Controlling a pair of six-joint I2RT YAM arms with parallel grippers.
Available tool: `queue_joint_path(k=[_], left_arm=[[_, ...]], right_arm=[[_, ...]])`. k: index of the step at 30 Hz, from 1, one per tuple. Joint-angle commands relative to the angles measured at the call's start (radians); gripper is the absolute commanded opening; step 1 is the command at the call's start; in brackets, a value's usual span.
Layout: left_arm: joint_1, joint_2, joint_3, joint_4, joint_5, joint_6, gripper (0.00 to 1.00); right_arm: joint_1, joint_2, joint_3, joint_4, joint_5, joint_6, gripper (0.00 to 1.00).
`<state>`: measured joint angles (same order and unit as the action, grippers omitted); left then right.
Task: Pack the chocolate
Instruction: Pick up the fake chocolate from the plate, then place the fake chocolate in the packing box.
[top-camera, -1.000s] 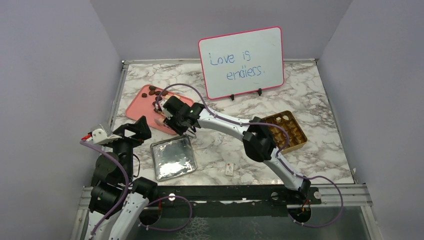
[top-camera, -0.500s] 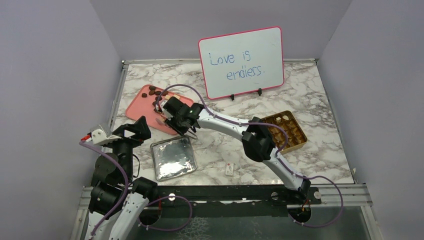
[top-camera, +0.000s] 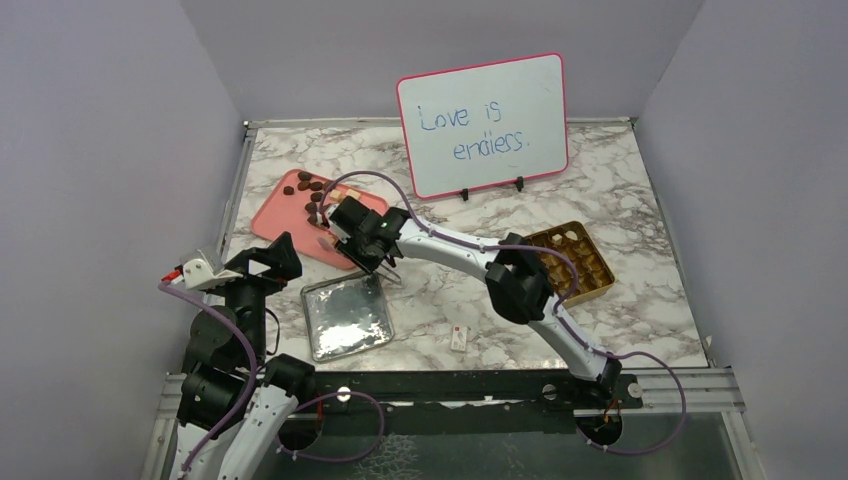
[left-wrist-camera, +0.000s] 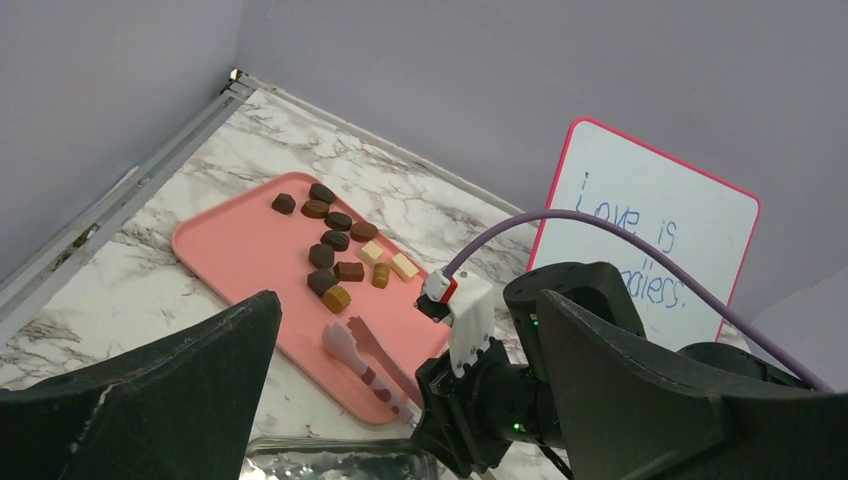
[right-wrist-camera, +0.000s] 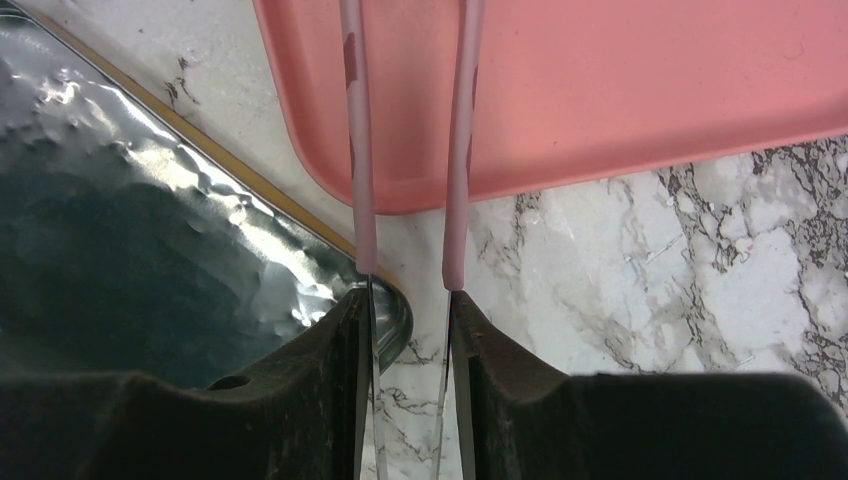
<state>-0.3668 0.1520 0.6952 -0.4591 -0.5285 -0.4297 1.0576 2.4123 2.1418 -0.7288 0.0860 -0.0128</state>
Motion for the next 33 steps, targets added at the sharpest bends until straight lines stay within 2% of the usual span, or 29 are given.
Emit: queue_joint_path(k=[1, 16, 25, 33], left_arm=[[0.002, -0.011, 0.018, -0.009, -0.017, -0.006, 0.99], [0.002, 0.003, 0.018, -0.008, -0.009, -0.006, 0.99], [0.002, 0.012, 0.018, -0.006, 0.000, -0.008, 0.99], [0.002, 0.008, 0.017, -0.006, -0.001, -0.007, 0.99]], right_arm=[[0.007, -0.084, -0.028, -0.003, 0.008, 0.044, 0.36], [0.007, -0.205, -0.121, 0.011, 0.011, 0.116, 0.35], [0.007, -0.328, -0.277, 0.035, 0.020, 0.141, 0.36], [0.007, -0.251, -0.178, -0.018, 0.010, 0.148, 0.39]])
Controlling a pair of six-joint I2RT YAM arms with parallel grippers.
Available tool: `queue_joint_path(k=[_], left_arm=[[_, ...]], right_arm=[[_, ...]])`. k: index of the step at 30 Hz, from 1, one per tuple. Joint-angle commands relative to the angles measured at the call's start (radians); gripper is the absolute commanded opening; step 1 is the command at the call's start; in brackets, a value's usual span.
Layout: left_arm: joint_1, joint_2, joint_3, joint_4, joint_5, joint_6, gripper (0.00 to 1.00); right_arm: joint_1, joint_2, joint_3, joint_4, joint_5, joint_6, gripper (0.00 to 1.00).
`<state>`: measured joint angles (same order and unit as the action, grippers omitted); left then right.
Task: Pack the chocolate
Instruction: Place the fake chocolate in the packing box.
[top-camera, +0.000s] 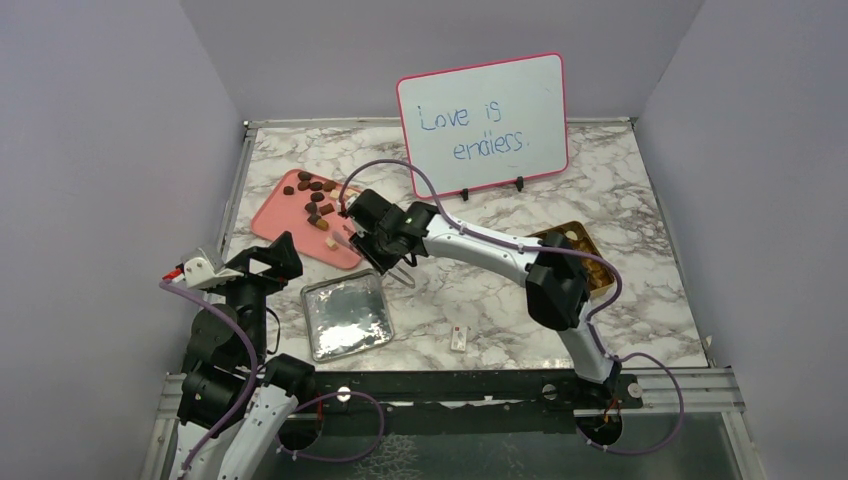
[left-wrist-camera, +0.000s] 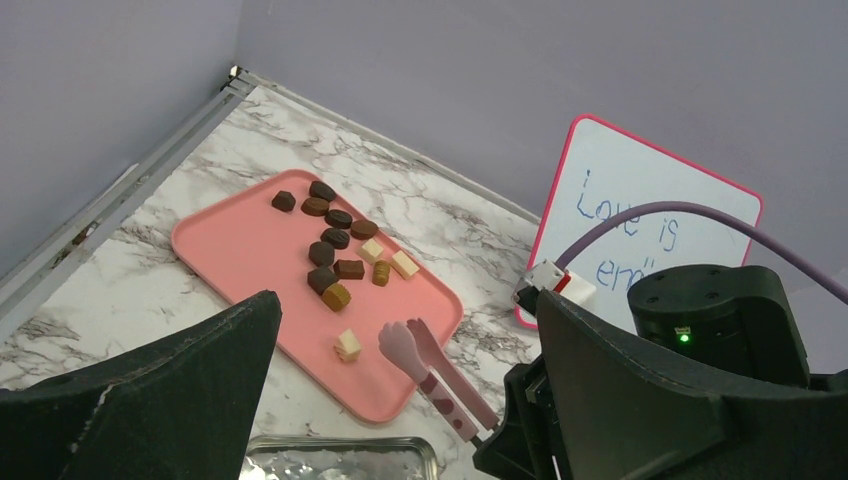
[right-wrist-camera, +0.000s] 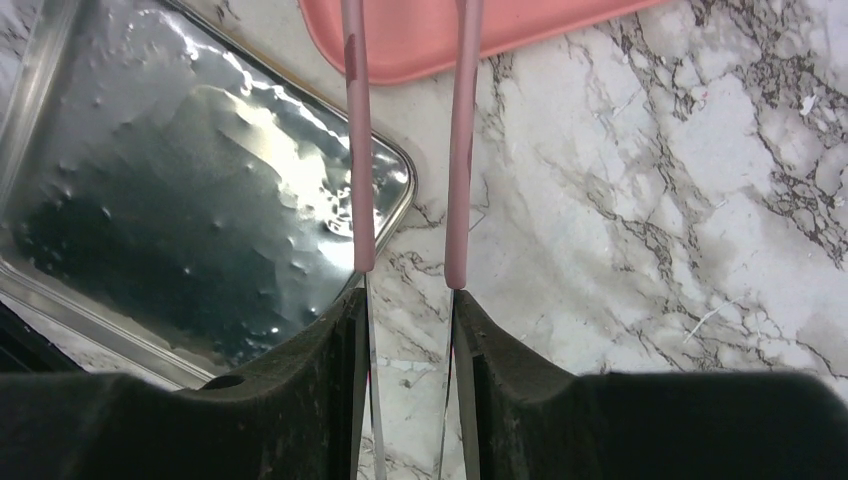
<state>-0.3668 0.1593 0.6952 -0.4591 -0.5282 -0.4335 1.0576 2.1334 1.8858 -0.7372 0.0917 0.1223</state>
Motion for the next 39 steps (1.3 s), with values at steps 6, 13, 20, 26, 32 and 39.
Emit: queue_joint_path(k=[6, 13, 20, 26, 32, 39], left_arm=[[0.002, -0.002, 0.017, -0.006, -0.006, -0.004, 0.99], [0.002, -0.007, 0.018, -0.006, -0.009, -0.002, 0.99], [0.002, -0.007, 0.016, -0.006, -0.010, -0.002, 0.99], [0.002, -0.010, 0.016, -0.006, -0.010, -0.002, 0.99], [0.002, -0.010, 0.015, -0.006, -0.009, -0.002, 0.99], [0.002, -0.009, 0.016, -0.006, -0.011, -0.002, 0.99]], right_arm=[[0.008, 0.088, 0.153, -0.001, -0.058, 0.028, 0.39], [0.013, 0.156, 0.241, -0.010, -0.076, 0.026, 0.39], [0.013, 0.216, 0.292, -0.037, -0.036, 0.014, 0.39], [0.013, 0.250, 0.303, -0.053, -0.036, 0.007, 0.39], [0.013, 0.275, 0.317, -0.061, -0.038, 0.004, 0.39], [0.013, 0.284, 0.322, -0.081, -0.030, 0.004, 0.34]])
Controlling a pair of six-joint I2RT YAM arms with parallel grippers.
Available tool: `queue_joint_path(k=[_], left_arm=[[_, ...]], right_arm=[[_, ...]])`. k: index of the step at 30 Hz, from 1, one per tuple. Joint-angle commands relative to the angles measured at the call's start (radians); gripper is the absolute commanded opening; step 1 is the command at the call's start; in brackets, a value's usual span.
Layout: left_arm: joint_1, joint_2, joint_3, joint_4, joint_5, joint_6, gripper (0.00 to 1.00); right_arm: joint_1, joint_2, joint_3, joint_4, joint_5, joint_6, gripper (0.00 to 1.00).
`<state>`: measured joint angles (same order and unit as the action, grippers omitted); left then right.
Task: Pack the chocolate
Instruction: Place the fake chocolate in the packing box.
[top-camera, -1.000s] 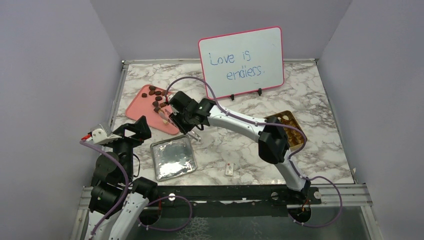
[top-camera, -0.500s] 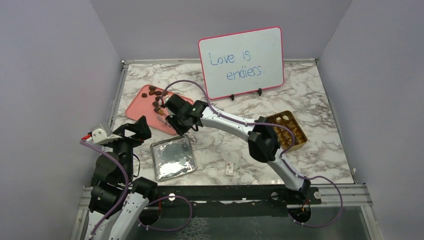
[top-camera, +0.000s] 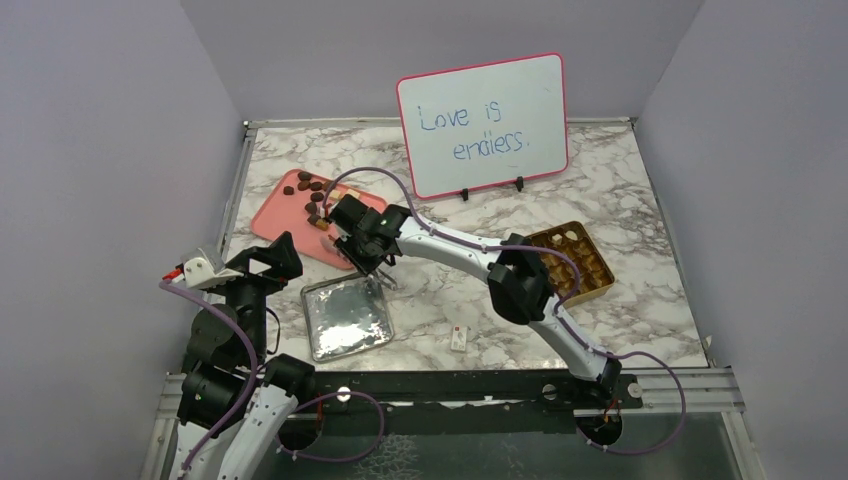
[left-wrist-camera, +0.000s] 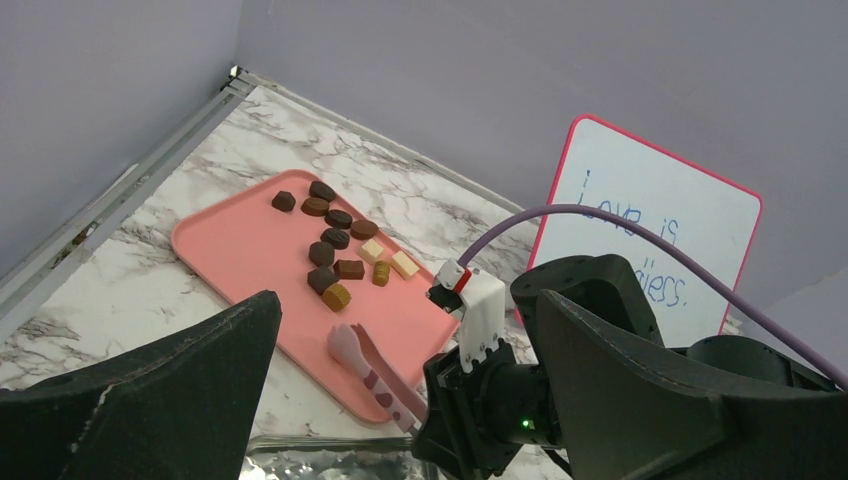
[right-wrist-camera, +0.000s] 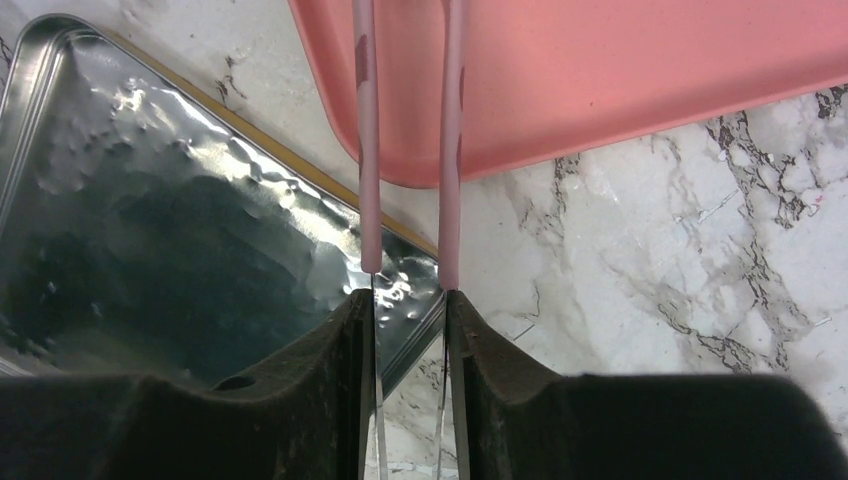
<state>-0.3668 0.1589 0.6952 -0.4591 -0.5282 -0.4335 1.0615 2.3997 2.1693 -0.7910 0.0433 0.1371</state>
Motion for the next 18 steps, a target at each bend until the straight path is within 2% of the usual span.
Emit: queue_joint_path(k=[1, 4, 7, 18], left_arm=[[0.002, -0.010, 0.016, -0.006, -0.012, -0.002, 0.99], [0.002, -0.009, 0.016, -0.006, -0.012, -0.002, 0.99], [0.002, -0.008, 0.016, -0.005, -0.010, -0.002, 0.99], [0.002, 0.001, 0.009, 0.000, -0.004, -0.003, 0.99]], right_arm=[[0.009, 0.015, 0.040, -0.032, 0.021, -0.013, 0.31], [0.009, -0.006, 0.026, -0.022, 0.033, -0.012, 0.19], [0.009, -0.050, -0.017, 0.009, 0.028, 0.000, 0.14], [0.009, -0.284, -0.273, 0.100, 0.048, 0.064, 0.13]])
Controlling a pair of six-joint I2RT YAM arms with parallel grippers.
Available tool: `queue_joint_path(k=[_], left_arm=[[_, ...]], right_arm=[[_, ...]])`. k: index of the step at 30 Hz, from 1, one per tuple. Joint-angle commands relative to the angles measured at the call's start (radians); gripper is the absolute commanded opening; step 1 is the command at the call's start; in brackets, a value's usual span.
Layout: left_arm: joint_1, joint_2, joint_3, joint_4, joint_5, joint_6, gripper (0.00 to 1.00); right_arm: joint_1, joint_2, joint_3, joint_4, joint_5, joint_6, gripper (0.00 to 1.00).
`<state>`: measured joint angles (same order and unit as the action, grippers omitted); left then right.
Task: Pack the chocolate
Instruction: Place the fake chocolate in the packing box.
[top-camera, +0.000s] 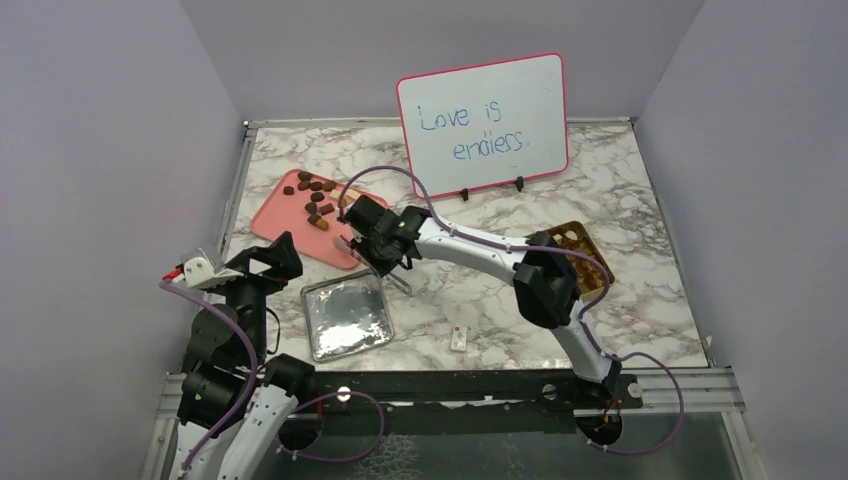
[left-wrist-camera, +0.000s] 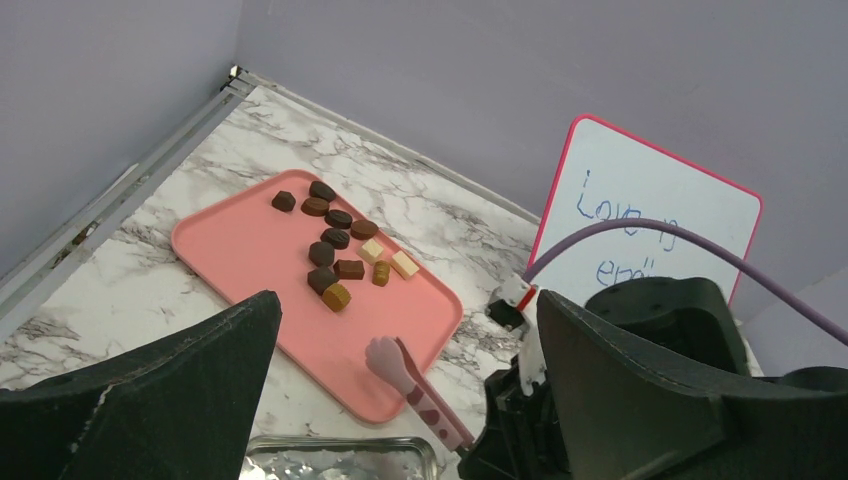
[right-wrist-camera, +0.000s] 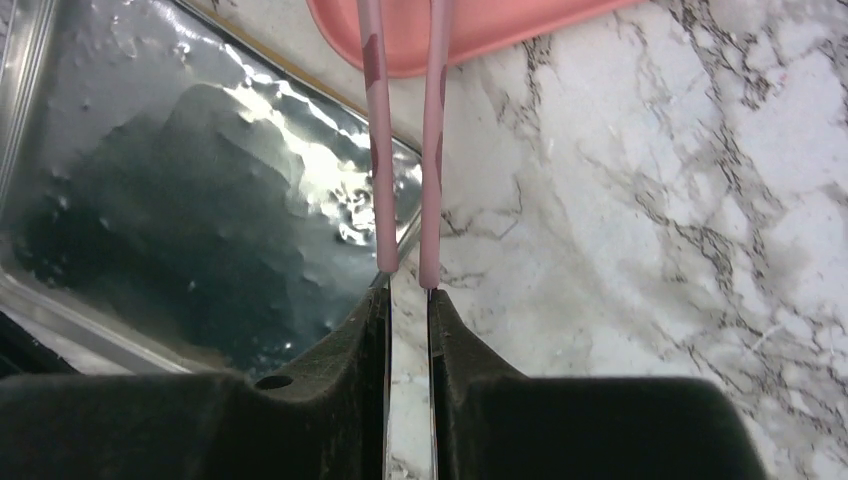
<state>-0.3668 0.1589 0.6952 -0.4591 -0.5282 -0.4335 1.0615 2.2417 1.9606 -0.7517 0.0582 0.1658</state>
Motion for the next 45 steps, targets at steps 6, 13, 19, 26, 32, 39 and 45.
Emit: queue_joint_path(k=[6, 13, 19, 26, 32, 39, 45], left_arm=[[0.002, 0.016, -0.003, 0.013, 0.027, 0.000, 0.99], [0.000, 0.068, -0.013, 0.036, 0.115, 0.010, 0.99], [0.000, 0.181, -0.005, 0.036, 0.220, 0.014, 0.99], [0.000, 0.278, 0.001, 0.036, 0.342, 0.040, 0.99], [0.000, 0.315, -0.004, 0.043, 0.391, 0.052, 0.99], [0.000, 0.329, -0.008, 0.046, 0.392, 0.063, 0.99], [0.000, 0.328, -0.011, 0.049, 0.392, 0.067, 0.99]], right_arm=[[0.009, -0.368, -0.321, 0.082, 0.064, 0.086, 0.13], [0.008, -0.598, -0.560, 0.045, 0.107, 0.189, 0.13], [0.008, -0.756, -0.679, -0.034, 0.178, 0.268, 0.14], [0.001, -0.853, -0.703, -0.232, 0.316, 0.383, 0.14], [-0.075, -0.925, -0.730, -0.366, 0.344, 0.455, 0.15], [-0.204, -1.007, -0.813, -0.462, 0.300, 0.457, 0.16], [-0.271, -1.060, -0.876, -0.480, 0.288, 0.468, 0.18]])
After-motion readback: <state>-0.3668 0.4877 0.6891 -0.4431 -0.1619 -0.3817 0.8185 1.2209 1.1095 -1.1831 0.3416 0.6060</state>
